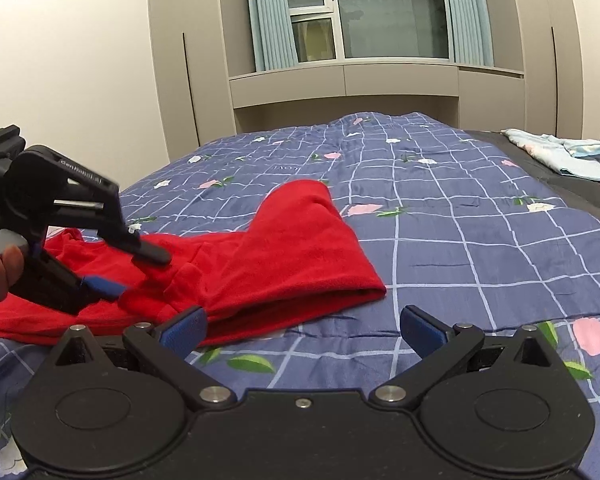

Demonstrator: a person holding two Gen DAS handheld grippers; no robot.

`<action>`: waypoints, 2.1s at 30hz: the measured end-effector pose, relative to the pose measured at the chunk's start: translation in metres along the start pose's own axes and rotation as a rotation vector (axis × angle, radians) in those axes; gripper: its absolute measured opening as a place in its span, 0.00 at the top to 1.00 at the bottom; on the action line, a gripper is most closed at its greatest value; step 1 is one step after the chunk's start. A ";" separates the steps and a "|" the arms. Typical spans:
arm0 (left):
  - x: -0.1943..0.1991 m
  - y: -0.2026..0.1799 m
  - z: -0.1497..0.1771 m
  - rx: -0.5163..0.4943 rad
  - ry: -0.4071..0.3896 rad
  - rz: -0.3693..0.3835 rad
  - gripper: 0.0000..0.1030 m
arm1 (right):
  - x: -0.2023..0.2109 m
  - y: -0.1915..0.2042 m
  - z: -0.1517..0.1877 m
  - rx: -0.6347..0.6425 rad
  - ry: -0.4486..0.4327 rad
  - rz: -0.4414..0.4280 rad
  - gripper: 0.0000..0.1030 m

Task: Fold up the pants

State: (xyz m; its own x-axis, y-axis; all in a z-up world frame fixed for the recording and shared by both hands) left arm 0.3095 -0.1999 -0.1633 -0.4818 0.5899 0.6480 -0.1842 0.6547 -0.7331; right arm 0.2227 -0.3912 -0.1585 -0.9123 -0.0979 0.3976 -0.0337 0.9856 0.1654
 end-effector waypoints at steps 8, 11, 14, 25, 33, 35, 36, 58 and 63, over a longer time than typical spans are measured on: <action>0.038 -0.027 -0.006 -0.219 -0.126 0.013 0.93 | -0.001 0.002 0.001 0.015 -0.002 0.002 0.01; 0.057 -0.027 -0.008 -0.320 -0.165 -0.026 0.93 | 0.003 0.001 -0.011 0.006 -0.028 0.008 0.01; 0.068 -0.017 -0.005 -0.394 -0.184 -0.092 0.93 | -0.001 -0.001 -0.034 0.000 -0.071 0.014 0.01; 0.067 0.017 0.016 -0.472 -0.172 -0.215 0.93 | -0.103 -0.014 -0.058 0.114 0.028 0.176 0.01; 0.060 0.025 0.017 -0.467 -0.157 -0.234 0.93 | -0.138 -0.024 -0.028 0.152 0.134 0.196 0.01; 0.060 0.025 0.016 -0.470 -0.156 -0.234 0.93 | -0.135 -0.021 -0.035 0.158 0.110 0.190 0.01; 0.060 0.025 0.016 -0.470 -0.156 -0.233 0.93 | -0.133 -0.019 -0.041 0.165 0.084 0.180 0.01; 0.079 0.023 0.017 -0.517 -0.182 -0.258 0.93 | -0.125 -0.004 -0.046 0.139 0.068 0.162 0.01; 0.095 0.012 0.014 -0.569 -0.207 -0.258 0.93 | -0.095 0.013 -0.045 0.147 0.053 0.130 0.01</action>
State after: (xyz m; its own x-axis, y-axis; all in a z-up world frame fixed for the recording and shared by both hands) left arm 0.2492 -0.1426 -0.1138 -0.6483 0.3146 0.6933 0.1382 0.9441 -0.2992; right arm 0.3276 -0.3753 -0.1538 -0.8902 0.0277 0.4548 0.0196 0.9996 -0.0225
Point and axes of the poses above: each gripper's, at about its wrist camera, not at the fingertips, and x roughly against the way its jaws point, y to its left, z to its underside, the point moved 10 cm from there along -x, roughly the way its jaws point, and after that the axes turned 5 degrees about -y, right-handed, at the moved point
